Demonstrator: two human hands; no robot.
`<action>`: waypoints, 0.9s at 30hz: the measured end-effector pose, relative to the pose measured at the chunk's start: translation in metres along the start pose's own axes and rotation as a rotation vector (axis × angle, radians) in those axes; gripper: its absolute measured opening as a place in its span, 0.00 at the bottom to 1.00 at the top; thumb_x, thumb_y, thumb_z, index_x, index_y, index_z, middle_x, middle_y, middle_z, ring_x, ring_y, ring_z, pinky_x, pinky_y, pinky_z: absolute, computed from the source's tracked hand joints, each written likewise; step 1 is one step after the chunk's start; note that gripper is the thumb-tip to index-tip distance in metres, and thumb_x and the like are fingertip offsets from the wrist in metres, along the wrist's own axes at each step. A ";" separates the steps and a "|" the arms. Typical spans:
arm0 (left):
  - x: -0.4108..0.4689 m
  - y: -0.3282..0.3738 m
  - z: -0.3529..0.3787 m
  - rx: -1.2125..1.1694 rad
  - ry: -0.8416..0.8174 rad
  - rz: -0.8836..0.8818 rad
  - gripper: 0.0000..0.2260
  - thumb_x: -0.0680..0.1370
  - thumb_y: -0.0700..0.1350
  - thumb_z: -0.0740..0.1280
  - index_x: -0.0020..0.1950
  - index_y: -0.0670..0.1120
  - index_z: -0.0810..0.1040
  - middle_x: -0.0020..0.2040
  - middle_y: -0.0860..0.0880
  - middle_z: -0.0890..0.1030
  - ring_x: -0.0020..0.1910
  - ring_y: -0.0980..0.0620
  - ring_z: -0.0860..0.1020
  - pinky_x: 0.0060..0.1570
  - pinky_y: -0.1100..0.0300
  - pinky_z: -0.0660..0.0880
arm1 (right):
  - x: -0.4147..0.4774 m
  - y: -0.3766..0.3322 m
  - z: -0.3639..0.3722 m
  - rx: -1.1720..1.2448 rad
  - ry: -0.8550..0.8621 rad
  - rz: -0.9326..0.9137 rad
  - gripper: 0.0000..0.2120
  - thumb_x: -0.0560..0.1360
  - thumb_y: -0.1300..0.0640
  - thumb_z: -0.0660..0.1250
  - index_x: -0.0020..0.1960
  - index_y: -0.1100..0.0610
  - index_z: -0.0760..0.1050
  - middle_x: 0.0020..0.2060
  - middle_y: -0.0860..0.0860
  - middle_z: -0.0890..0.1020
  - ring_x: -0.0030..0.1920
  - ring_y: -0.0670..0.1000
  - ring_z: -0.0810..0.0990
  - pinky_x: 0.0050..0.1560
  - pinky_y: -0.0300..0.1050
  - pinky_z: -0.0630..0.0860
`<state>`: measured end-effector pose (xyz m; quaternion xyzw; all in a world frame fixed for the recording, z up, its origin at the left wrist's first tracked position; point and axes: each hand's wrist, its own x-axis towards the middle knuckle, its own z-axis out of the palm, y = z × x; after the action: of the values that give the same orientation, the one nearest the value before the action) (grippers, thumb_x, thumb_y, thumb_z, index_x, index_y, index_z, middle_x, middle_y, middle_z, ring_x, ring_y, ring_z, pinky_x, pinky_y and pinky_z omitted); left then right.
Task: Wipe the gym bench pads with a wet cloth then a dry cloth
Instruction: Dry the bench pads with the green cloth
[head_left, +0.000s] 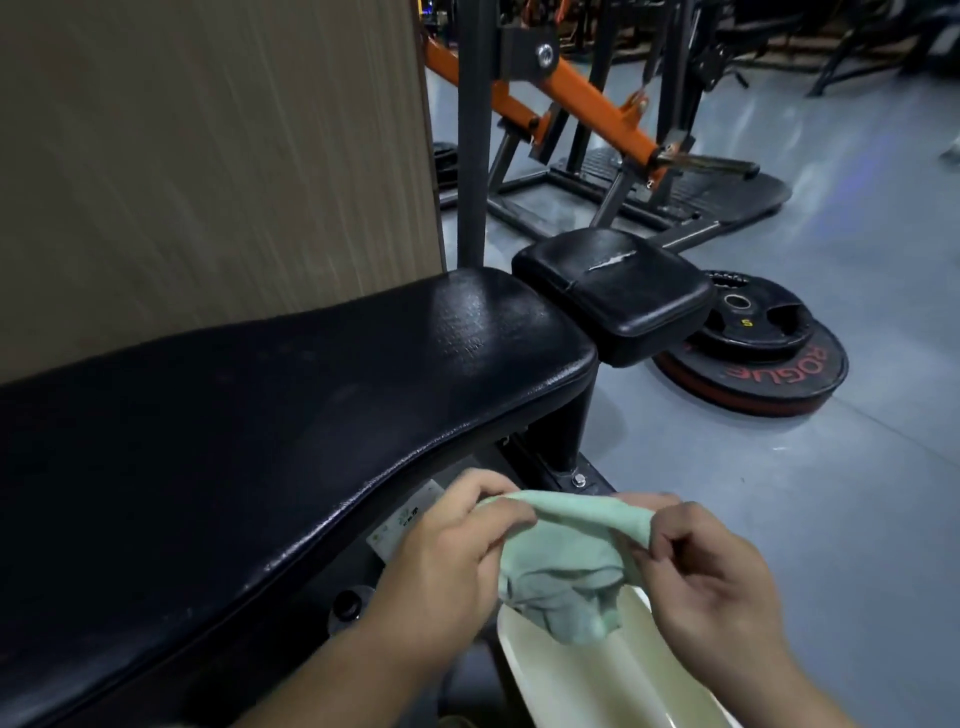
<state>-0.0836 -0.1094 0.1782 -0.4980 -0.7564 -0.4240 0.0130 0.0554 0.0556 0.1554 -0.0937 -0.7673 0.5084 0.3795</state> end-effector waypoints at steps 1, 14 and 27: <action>0.006 0.002 -0.009 0.003 0.011 0.040 0.11 0.78 0.41 0.60 0.54 0.52 0.79 0.55 0.56 0.76 0.47 0.57 0.78 0.42 0.60 0.75 | 0.007 -0.008 0.001 0.003 0.005 -0.050 0.19 0.71 0.74 0.61 0.38 0.50 0.67 0.48 0.50 0.84 0.42 0.58 0.79 0.36 0.50 0.73; 0.067 0.029 -0.098 0.138 0.217 0.187 0.17 0.71 0.37 0.74 0.60 0.39 0.80 0.56 0.50 0.76 0.55 0.55 0.77 0.52 0.64 0.75 | 0.102 -0.082 0.029 -0.143 0.008 -0.397 0.20 0.73 0.73 0.65 0.63 0.65 0.76 0.52 0.57 0.77 0.53 0.54 0.78 0.52 0.43 0.74; 0.135 -0.033 -0.107 0.105 0.092 -0.153 0.26 0.71 0.37 0.71 0.69 0.46 0.75 0.62 0.60 0.66 0.60 0.66 0.70 0.54 0.77 0.65 | 0.198 -0.046 0.071 -0.370 -0.142 -0.062 0.27 0.76 0.60 0.70 0.73 0.49 0.69 0.56 0.43 0.69 0.57 0.38 0.72 0.54 0.24 0.66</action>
<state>-0.2198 -0.0841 0.2862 -0.4175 -0.8119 -0.4059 0.0417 -0.1191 0.0892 0.2773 -0.1020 -0.8750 0.3522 0.3161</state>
